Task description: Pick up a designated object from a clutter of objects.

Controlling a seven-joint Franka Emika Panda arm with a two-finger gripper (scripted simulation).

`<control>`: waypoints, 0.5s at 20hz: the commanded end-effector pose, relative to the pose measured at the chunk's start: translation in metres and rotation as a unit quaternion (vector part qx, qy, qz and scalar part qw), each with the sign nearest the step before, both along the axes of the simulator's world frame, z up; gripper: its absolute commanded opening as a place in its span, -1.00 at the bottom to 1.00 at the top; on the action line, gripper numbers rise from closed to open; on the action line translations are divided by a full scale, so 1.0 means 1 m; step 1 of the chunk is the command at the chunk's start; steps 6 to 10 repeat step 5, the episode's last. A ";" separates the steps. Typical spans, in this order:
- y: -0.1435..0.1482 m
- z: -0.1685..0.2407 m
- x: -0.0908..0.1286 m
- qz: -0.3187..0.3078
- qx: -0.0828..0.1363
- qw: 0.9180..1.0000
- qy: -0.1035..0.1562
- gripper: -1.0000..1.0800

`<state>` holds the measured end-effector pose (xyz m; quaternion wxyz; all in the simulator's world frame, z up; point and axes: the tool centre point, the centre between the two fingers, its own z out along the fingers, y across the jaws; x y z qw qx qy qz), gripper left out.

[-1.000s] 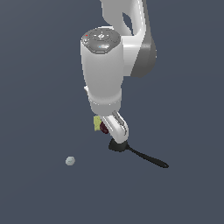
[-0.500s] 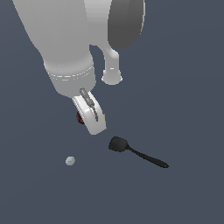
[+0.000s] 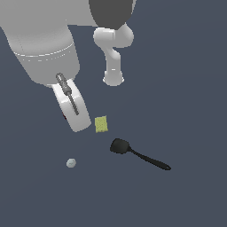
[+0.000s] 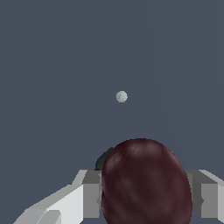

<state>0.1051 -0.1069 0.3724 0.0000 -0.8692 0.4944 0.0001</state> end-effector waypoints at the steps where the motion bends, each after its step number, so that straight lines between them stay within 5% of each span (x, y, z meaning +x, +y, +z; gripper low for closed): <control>1: -0.003 0.005 0.002 0.000 0.000 1.000 0.000 -1.00; 10: -0.004 0.006 0.002 0.000 0.000 1.000 0.000 -1.00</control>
